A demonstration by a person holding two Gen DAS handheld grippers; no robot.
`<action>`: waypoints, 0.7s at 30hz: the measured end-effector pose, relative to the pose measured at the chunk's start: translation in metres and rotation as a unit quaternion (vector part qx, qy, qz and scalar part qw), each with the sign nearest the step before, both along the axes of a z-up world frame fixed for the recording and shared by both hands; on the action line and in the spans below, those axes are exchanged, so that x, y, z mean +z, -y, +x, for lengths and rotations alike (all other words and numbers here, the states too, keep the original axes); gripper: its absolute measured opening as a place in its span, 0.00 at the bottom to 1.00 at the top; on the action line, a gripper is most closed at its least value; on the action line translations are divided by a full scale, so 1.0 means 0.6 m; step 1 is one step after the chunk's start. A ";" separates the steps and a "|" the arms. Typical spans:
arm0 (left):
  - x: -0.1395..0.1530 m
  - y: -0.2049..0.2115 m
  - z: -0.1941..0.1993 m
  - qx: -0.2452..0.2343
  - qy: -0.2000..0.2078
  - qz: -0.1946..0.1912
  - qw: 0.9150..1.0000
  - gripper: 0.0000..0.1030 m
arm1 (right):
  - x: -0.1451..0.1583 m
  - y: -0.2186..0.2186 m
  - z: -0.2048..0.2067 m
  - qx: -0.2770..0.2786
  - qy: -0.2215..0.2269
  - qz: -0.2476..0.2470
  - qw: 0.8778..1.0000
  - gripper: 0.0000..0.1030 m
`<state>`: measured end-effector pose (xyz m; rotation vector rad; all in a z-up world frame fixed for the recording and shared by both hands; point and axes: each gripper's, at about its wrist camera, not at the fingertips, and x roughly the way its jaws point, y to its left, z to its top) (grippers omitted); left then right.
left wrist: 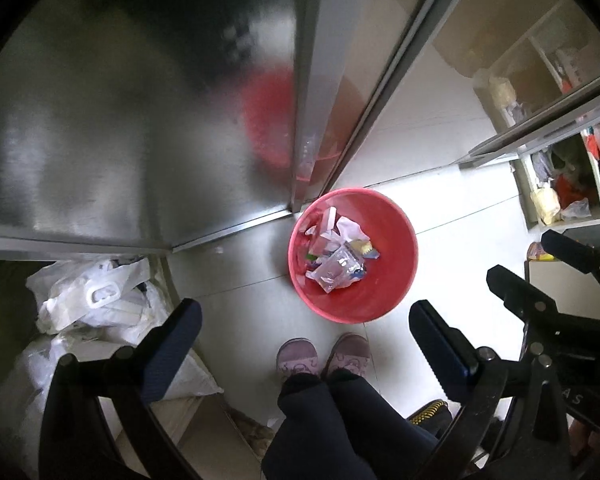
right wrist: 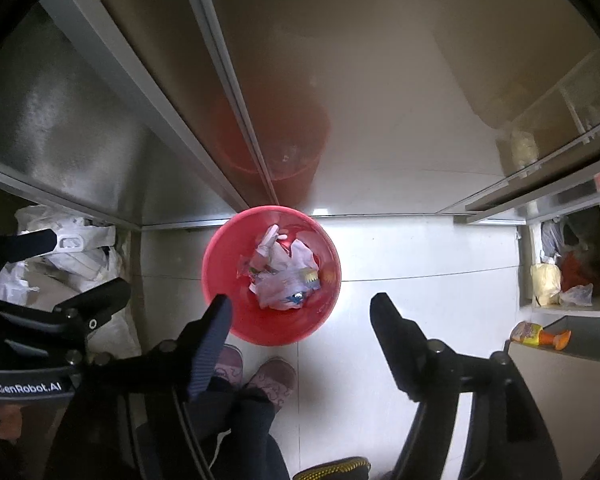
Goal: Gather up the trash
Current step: 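Open the left tool to drop the box while the right tool drops the packet, then raise both tools back up to the counter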
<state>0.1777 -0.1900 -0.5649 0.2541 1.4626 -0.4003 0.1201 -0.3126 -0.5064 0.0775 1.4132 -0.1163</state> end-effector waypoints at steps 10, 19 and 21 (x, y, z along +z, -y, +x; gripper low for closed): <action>0.273 -0.043 -0.021 0.019 0.058 -0.008 0.998 1.00 | 0.258 -0.033 -0.022 -0.002 0.041 -0.014 0.999 0.68; 0.549 -0.119 0.007 0.079 0.151 -0.012 0.985 1.00 | 0.522 -0.090 0.025 0.047 0.121 -0.008 0.991 0.68; 0.586 -0.138 0.025 0.099 0.166 -0.015 0.981 1.00 | 0.562 -0.108 0.051 0.062 0.139 -0.005 0.988 0.68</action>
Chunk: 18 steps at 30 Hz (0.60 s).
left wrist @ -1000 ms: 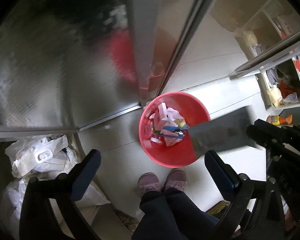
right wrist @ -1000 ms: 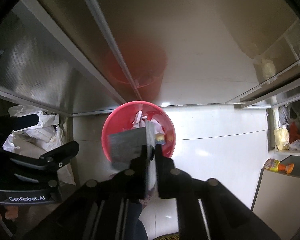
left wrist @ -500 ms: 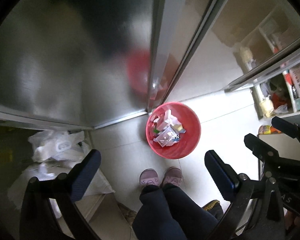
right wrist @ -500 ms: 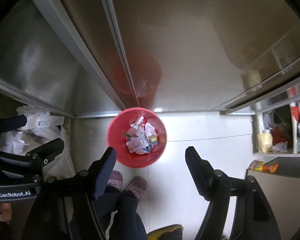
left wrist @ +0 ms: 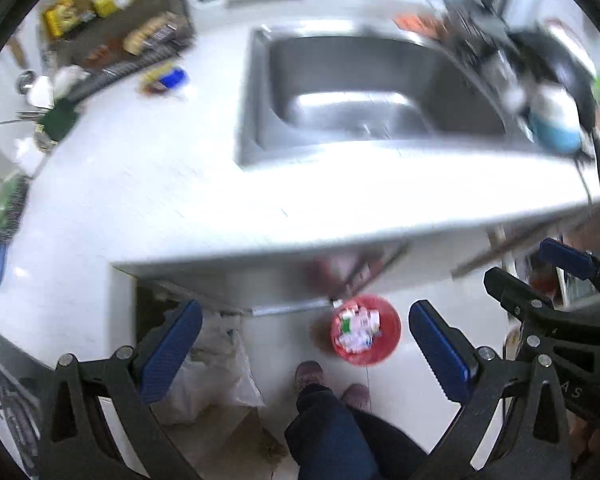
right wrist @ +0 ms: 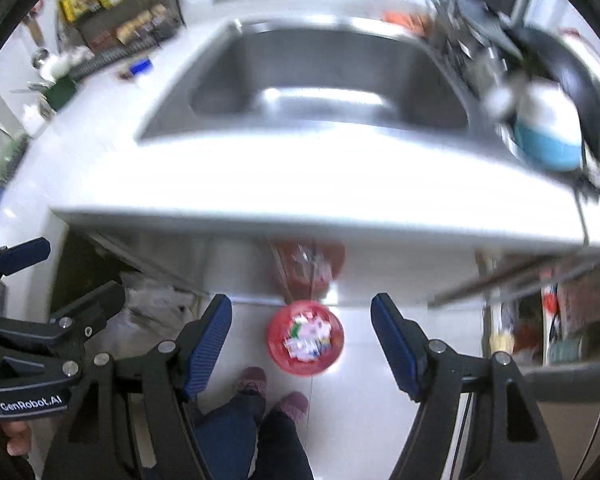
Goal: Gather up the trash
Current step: 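Raise both tools back up to the counter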
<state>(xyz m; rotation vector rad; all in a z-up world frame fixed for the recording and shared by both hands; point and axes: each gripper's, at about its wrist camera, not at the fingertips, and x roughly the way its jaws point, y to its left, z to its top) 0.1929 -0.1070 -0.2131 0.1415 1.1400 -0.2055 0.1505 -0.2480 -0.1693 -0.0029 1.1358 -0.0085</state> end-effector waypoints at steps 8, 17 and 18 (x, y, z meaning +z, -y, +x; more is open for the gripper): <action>0.095 -0.074 0.117 0.054 0.049 0.003 0.997 1.00 | 0.075 -0.081 0.130 0.063 0.048 0.002 0.997 0.68; 0.127 -0.195 0.316 0.094 0.051 0.006 0.994 1.00 | 0.088 -0.194 0.323 0.095 0.051 0.013 0.994 0.68; 0.124 -0.213 0.347 0.098 0.048 0.005 0.994 1.00 | 0.087 -0.208 0.348 0.097 0.049 0.013 0.994 0.68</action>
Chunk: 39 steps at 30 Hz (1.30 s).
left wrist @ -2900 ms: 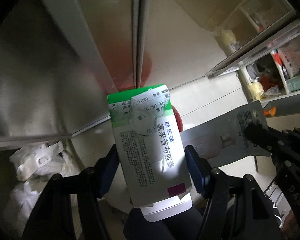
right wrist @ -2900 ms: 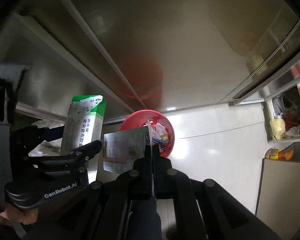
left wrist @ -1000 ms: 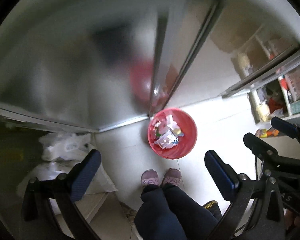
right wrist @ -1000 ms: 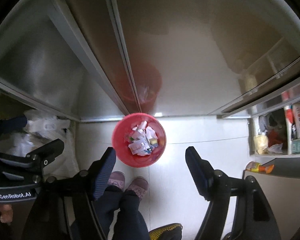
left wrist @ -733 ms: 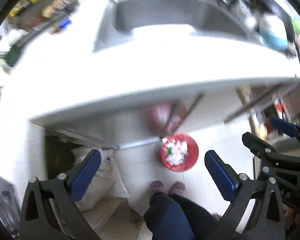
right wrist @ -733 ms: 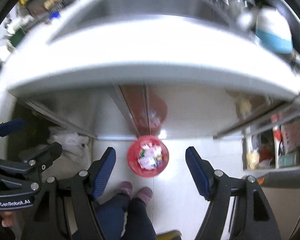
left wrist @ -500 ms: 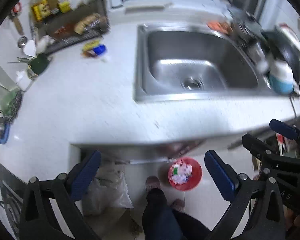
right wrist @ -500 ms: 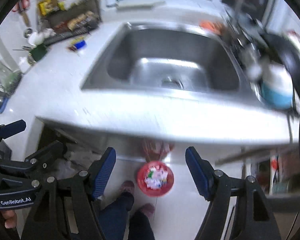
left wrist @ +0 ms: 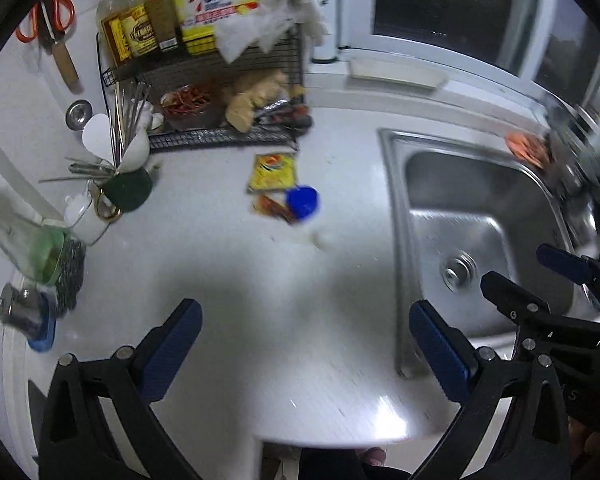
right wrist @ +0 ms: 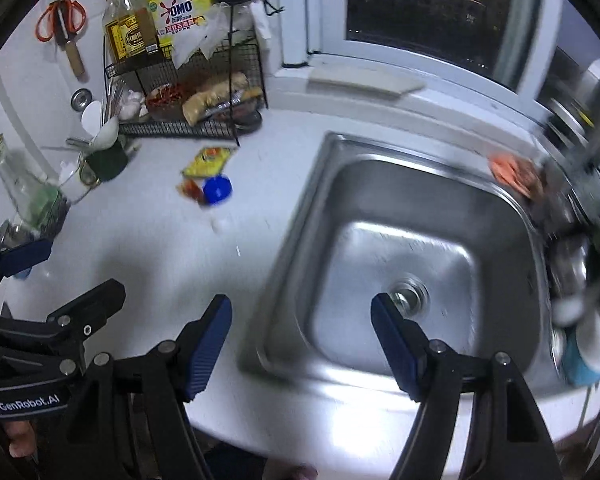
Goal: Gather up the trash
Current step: 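Raise both tools back up to the counter, then grasp the blue bottle cap with the right tool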
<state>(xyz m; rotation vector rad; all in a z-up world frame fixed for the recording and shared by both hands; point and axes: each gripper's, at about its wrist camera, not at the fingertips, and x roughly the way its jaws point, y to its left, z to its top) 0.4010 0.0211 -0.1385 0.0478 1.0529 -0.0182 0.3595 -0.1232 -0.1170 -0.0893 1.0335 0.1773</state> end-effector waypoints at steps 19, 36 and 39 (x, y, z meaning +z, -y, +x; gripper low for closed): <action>-0.167 -0.181 0.240 0.071 -0.098 -0.003 0.993 1.00 | -0.154 -0.173 0.266 0.065 -0.101 -0.011 0.993 0.68; -0.214 -0.223 0.249 0.091 -0.124 -0.028 0.988 1.00 | -0.203 -0.215 0.289 0.097 -0.134 0.006 0.986 0.43; -0.209 -0.219 0.250 0.084 -0.123 -0.032 0.988 1.00 | -0.199 -0.211 0.287 0.096 -0.137 0.013 0.986 0.42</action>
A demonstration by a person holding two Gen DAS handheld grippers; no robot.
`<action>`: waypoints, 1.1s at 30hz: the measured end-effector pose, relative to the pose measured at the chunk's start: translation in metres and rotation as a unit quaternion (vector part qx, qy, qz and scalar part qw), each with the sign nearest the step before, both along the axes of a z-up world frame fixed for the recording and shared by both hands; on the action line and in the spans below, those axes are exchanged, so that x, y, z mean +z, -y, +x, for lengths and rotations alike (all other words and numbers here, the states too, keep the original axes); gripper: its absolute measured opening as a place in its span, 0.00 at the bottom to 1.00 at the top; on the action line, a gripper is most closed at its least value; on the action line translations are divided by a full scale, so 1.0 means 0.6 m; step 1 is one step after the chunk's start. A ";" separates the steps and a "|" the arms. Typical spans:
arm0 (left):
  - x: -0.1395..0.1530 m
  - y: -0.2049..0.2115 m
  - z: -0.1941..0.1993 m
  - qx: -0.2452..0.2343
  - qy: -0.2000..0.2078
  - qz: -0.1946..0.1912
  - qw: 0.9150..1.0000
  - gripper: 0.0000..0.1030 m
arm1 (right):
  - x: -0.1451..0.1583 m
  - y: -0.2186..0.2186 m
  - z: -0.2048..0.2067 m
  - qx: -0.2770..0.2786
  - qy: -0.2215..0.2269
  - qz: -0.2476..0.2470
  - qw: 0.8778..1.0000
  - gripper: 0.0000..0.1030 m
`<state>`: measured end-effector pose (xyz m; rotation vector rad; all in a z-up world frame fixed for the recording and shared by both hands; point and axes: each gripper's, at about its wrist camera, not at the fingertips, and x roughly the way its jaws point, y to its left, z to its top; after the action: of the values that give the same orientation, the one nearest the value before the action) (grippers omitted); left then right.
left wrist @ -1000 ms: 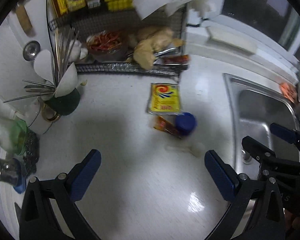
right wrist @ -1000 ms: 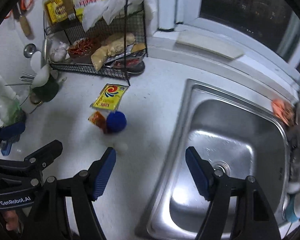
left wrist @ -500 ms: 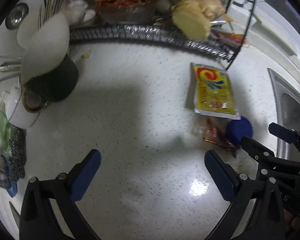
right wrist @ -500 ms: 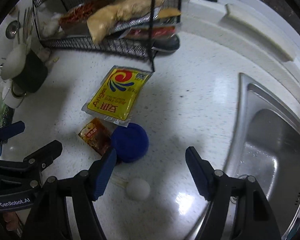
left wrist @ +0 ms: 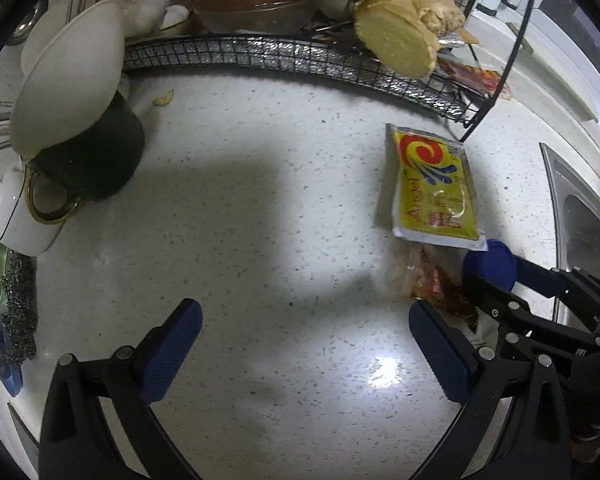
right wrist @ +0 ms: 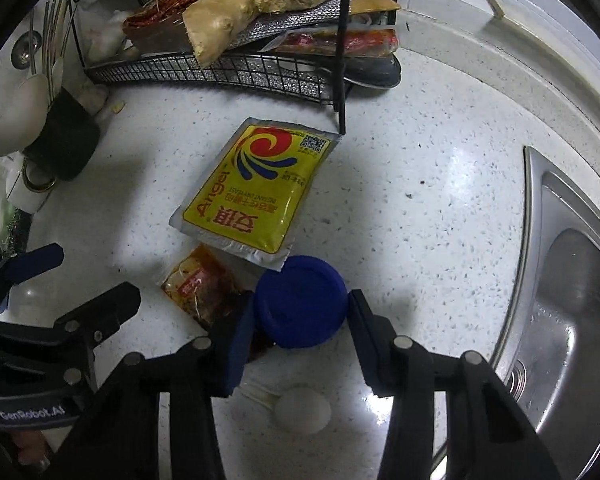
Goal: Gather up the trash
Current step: 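Grasp the blue bottle cap with the right tool, then grasp the yellow Angel yeast sachet with the left tool while the right tool holds the cap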
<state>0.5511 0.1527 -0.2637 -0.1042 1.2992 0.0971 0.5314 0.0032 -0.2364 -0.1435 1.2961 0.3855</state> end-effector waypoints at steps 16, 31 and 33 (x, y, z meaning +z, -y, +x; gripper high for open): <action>0.032 0.082 0.094 -0.092 0.022 -0.025 0.995 1.00 | 0.070 0.082 0.039 -0.081 0.037 -0.042 0.995 0.42; -0.051 0.130 0.185 -0.137 -0.008 -0.034 0.990 1.00 | 0.018 0.106 0.086 -0.120 0.032 -0.054 0.991 0.42; -0.052 0.134 0.186 -0.137 -0.004 -0.021 0.990 1.00 | 0.016 0.108 0.087 -0.121 0.032 -0.056 0.991 0.42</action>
<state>0.6630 0.0722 -0.2951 0.0399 1.3114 -0.1653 0.5837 -0.0614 -0.2268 -0.0917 1.2554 0.1006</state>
